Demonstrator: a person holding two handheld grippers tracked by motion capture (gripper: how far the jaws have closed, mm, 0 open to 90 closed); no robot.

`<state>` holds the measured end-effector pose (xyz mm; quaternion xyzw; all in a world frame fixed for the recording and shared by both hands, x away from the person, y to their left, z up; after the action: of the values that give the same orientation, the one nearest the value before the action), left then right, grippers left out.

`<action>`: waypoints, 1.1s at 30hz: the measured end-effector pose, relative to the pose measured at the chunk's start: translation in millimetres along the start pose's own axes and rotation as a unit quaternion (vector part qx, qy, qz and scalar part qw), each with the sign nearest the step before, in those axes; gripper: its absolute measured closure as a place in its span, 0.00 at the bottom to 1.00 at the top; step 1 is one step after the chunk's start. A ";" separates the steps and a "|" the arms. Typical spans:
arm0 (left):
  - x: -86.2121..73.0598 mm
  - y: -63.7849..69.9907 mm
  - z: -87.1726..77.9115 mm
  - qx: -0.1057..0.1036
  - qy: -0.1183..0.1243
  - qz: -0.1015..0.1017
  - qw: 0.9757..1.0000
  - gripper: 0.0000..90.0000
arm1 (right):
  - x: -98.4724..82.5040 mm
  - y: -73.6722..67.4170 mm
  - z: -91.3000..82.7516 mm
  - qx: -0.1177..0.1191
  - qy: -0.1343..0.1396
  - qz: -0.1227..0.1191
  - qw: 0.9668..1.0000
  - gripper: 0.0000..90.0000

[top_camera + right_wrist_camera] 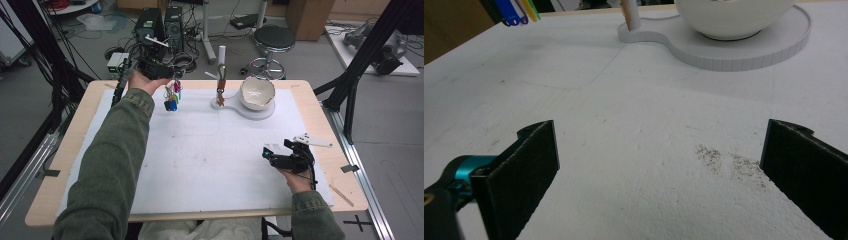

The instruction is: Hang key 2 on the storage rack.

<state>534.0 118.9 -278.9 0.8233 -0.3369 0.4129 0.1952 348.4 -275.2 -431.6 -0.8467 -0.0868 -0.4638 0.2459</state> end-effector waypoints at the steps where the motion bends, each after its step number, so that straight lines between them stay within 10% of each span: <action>1: 1.7 0.1 -0.6 -0.001 0.002 -0.001 1.000 0.89 | -0.1 0.2 0.2 0.000 0.000 -0.001 1.000 0.02; 33: 34.7 15.7 33.9 -0.004 0.012 -0.005 1.000 0.89 | 0.0 0.6 -1.0 0.004 0.002 -0.003 1.000 0.02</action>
<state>556.2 74.0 -269.9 0.8191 -0.3319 0.4205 0.2051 347.8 -276.2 -431.4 -0.8448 -0.0907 -0.4656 0.2476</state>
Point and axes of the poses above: each handheld gripper's, and its own axes: z roughly forward along the jaws, x roughly out of its top, y roughly to its right, the point moved 4 cm from there along z, roughly forward along the jaws, and after that the axes turned 8 degrees about z, right-handed, at the moved point
